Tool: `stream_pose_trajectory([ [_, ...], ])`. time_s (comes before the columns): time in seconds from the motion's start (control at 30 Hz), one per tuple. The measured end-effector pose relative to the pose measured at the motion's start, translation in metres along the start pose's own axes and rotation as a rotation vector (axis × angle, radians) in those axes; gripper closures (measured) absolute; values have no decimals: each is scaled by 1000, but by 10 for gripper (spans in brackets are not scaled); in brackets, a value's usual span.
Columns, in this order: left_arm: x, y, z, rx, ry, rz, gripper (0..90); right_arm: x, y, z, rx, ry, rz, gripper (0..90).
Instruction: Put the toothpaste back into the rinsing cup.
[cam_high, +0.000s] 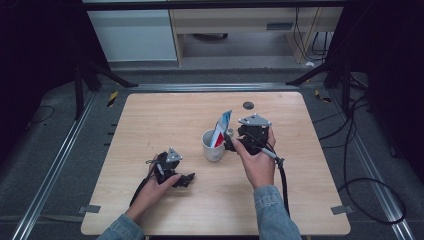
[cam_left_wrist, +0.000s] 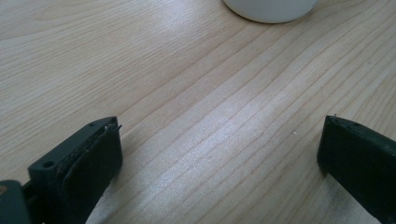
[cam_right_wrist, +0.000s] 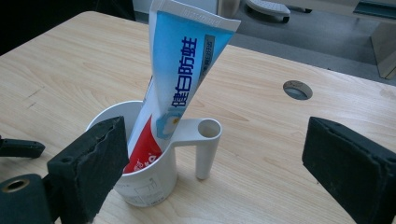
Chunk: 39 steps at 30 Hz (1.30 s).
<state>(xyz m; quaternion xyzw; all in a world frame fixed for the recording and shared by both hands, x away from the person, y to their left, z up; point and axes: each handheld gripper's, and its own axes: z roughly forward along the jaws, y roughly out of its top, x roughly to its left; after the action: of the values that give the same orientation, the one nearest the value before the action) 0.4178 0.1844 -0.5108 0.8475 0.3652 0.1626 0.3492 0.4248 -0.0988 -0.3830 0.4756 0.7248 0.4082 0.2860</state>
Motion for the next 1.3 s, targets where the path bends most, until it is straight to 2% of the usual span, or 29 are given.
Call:
stream_pose_trajectory([
  [0.23, 0, 0, 0, 0, 1, -1, 0, -10, -6, -3, 7, -13, 9, 71],
  [0.47, 0, -1, -1, 4, -2, 4, 0, -25, -20, -10, 26, -46, 28, 73],
  [0.63, 0, 0, -1, 3, 0, 1, 0, -39, -32, -13, 72, -56, 36, 80],
  [0.87, 0, -1, -1, 3, 0, 1, 0, -51, -46, -13, 124, -56, 35, 111],
  [1.03, 0, -1, -1, 4, 0, 1, 0, -64, -63, -10, 172, -61, 45, 122],
  [1.3, 0, -1, -1, 3, 0, 1, 0, -77, -78, -10, 198, -82, 78, 119],
])
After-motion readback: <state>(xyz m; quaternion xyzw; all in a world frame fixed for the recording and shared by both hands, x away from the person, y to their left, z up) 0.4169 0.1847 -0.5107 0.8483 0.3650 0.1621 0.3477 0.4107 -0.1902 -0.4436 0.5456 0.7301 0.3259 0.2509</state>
